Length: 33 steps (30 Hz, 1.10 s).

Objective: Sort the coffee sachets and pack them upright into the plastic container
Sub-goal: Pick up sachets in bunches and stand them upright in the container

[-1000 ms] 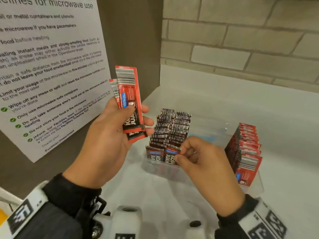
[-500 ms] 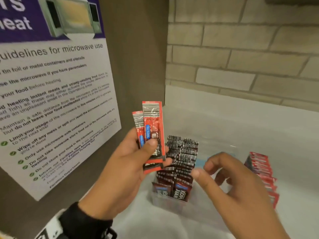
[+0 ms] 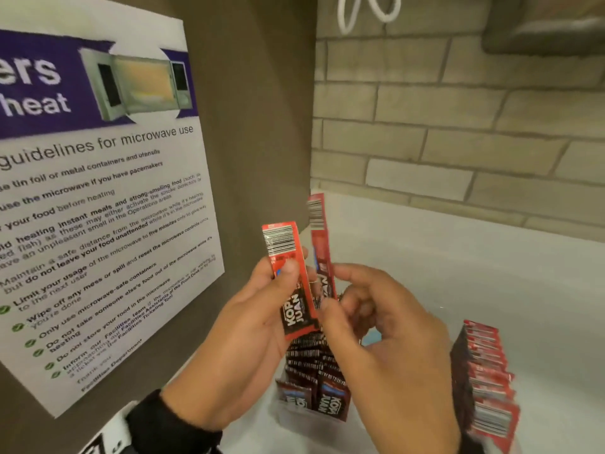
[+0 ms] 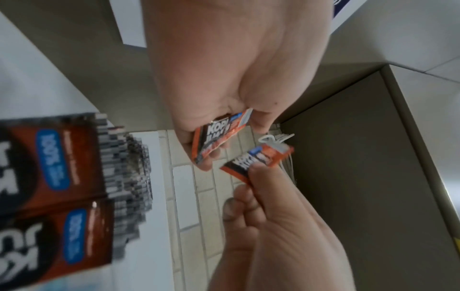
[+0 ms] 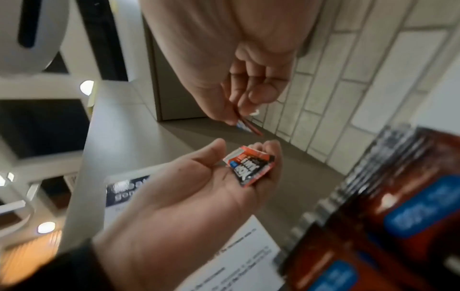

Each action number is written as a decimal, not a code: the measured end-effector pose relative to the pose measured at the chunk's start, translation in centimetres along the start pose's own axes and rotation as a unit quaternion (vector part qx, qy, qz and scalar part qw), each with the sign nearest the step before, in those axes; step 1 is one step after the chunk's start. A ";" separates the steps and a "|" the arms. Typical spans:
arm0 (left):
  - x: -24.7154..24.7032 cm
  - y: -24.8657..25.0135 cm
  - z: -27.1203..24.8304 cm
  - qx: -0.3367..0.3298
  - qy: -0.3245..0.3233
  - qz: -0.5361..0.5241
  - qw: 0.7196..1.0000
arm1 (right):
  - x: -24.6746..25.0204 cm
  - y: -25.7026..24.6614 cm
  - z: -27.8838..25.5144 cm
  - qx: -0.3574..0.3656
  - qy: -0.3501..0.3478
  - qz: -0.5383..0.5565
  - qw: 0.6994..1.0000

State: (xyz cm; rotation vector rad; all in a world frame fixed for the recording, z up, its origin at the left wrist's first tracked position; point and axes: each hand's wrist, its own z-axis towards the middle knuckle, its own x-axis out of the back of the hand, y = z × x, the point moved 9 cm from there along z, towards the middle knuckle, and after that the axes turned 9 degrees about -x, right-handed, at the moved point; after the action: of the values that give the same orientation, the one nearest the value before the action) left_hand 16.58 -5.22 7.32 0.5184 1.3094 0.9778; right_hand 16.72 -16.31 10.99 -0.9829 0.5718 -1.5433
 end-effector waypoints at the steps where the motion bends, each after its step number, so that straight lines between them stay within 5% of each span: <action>1: -0.5 -0.3 -0.2 0.012 -0.010 -0.014 1.000 | -0.5 -0.2 0.0 0.021 -0.020 -0.054 0.998; 6: -0.7 -0.4 -0.4 0.022 -0.006 -0.028 0.999 | -1.1 -0.3 -0.5 0.014 -0.067 -0.108 0.992; 11: -0.3 1.4 -0.2 -0.007 0.006 -0.017 1.000 | -1.0 1.4 0.3 -0.127 -0.066 0.052 0.988; 20: 0.2 0.4 -1.3 -0.028 0.030 0.032 0.999 | -2.0 3.8 0.4 -0.233 -0.105 0.252 0.933; 28: 1.6 2.4 -1.0 -0.093 0.071 0.099 0.988 | 0.2 3.0 1.4 -0.166 -0.065 0.287 0.941; 33: 5.7 5.2 -1.4 -0.136 0.109 0.139 0.975 | 5.2 1.6 1.7 -0.061 -0.065 0.223 0.971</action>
State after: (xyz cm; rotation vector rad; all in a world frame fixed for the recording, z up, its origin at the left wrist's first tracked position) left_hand 13.45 1.95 7.98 0.3964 1.2907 1.4571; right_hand 19.06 -21.44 12.01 -0.9608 0.7438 -1.0463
